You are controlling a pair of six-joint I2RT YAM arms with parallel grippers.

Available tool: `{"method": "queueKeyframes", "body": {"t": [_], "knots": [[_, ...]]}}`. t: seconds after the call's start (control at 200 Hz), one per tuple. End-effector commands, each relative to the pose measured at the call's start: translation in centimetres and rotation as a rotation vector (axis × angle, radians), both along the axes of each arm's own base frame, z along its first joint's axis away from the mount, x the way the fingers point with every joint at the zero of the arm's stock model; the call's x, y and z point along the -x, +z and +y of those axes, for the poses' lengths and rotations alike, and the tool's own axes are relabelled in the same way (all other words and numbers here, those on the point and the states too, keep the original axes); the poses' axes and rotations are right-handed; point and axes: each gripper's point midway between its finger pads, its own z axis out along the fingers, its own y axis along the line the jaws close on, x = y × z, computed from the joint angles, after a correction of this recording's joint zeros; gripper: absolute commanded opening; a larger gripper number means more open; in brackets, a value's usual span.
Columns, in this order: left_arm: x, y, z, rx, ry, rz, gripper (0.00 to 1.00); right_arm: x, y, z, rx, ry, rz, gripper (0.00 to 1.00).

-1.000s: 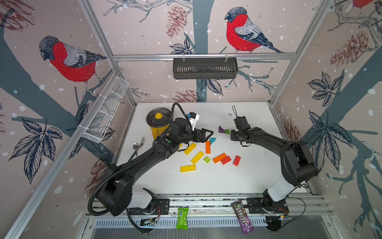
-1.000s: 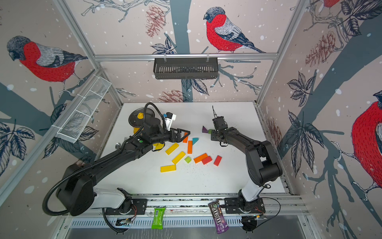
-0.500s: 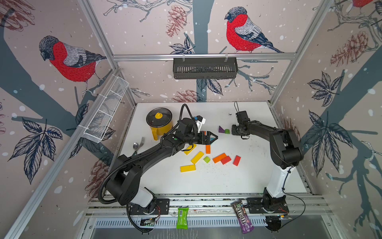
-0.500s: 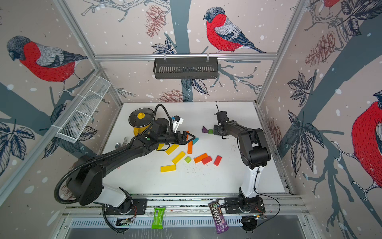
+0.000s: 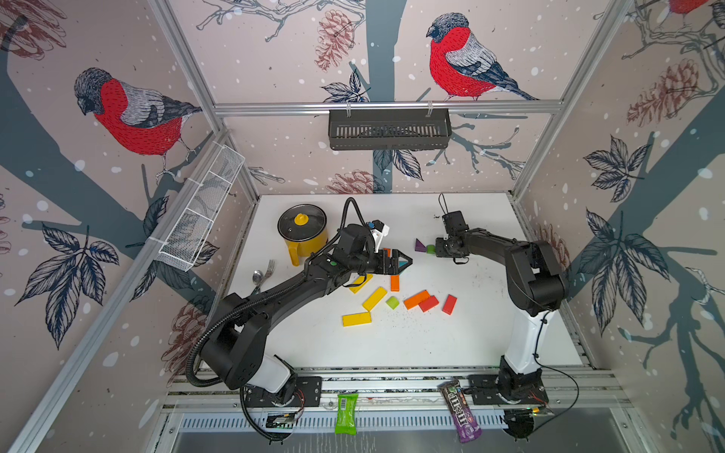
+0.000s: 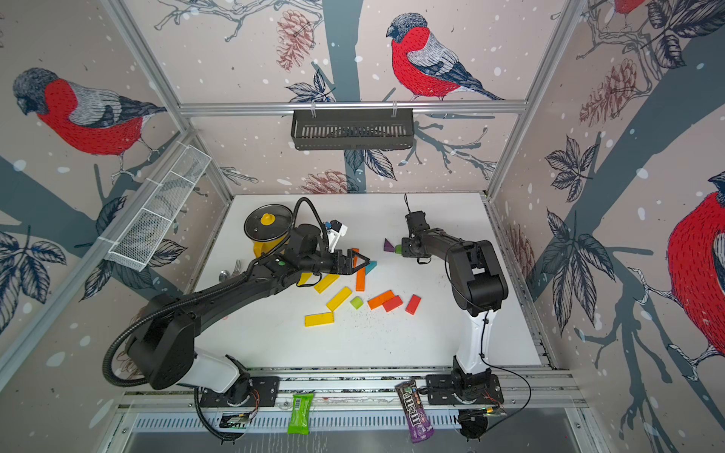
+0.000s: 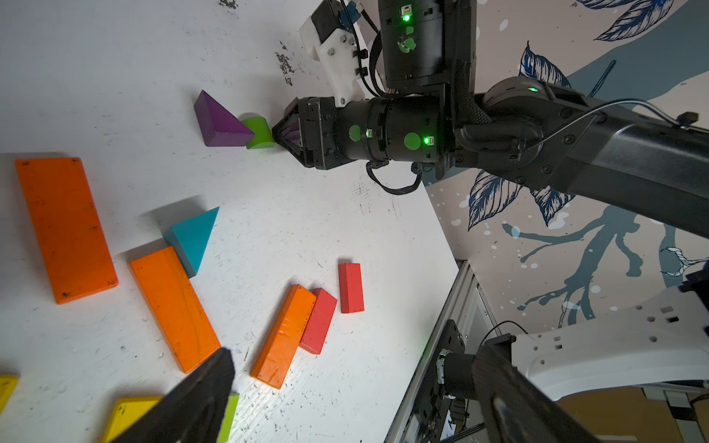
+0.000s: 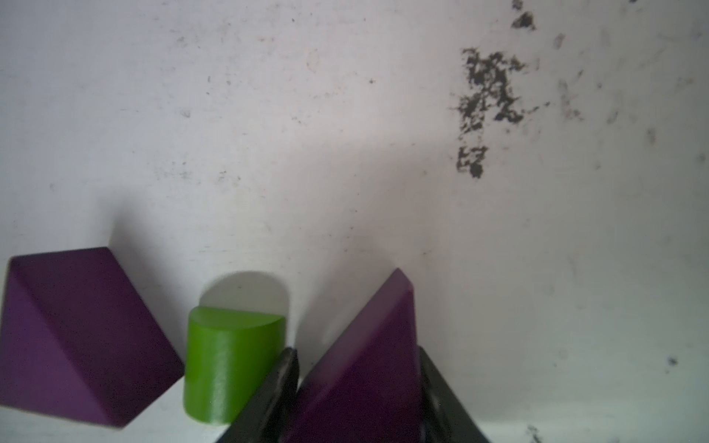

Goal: Assemble a carrot with building blocks
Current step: Assemble the building block at the center of the board.

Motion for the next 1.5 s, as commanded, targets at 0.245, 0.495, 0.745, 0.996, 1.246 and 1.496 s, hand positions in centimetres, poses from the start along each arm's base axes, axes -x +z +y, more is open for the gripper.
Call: {"method": "queueKeyframes", "body": {"t": [0.245,0.495,0.745,0.996,1.246,1.496], "knots": [[-0.1,0.4,0.1,0.002,0.003,-0.011,0.98,0.4,2.0,0.5,-0.012,0.017,-0.02,0.58],[-0.1,0.4,0.1,0.0,0.003,-0.009,0.97,-0.5,3.9,-0.3,-0.02,-0.008,-0.066,0.57],[-0.1,0.5,0.2,-0.002,0.006,-0.014,0.97,-1.8,3.4,-0.5,-0.05,-0.015,-0.053,0.47],[-0.5,1.4,-0.1,0.008,0.007,-0.028,0.97,-1.1,2.6,-0.4,-0.063,-0.026,-0.038,0.41],[-0.5,1.2,-0.2,0.006,0.004,-0.023,0.96,-0.6,2.7,0.0,-0.068,-0.025,-0.042,0.41],[-0.5,1.1,-0.2,0.002,0.005,-0.02,0.97,-0.4,2.8,0.6,-0.084,-0.019,-0.037,0.42]]}}
